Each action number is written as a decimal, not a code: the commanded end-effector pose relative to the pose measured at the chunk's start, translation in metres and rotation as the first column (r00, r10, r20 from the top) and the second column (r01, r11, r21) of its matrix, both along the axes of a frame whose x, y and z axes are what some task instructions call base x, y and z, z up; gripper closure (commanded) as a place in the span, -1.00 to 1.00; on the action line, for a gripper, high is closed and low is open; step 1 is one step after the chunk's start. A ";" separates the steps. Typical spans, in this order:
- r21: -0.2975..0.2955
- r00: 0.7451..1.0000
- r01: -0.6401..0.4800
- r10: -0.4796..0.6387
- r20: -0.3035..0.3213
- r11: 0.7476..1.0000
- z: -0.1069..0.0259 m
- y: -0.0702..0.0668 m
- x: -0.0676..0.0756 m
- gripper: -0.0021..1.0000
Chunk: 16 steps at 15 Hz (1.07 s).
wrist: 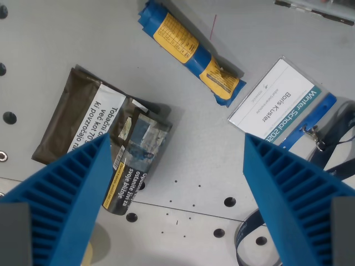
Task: Move above the blue bag
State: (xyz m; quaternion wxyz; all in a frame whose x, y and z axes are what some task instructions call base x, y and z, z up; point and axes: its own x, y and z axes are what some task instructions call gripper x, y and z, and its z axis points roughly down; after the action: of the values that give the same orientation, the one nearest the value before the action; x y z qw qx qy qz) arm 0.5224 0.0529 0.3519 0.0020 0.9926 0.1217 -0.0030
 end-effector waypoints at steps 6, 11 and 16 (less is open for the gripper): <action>0.001 1.000 -0.012 0.012 0.005 1.000 0.002 0.000 0.000 -1.00; 0.001 0.998 -0.069 0.069 0.012 0.998 -0.003 0.000 0.001 -1.00; -0.001 0.986 -0.162 0.162 0.039 0.987 -0.016 -0.001 0.003 -1.00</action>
State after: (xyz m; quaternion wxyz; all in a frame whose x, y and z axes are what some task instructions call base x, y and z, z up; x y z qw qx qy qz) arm 0.5258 0.0532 0.3392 0.0014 0.9889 0.1485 -0.0088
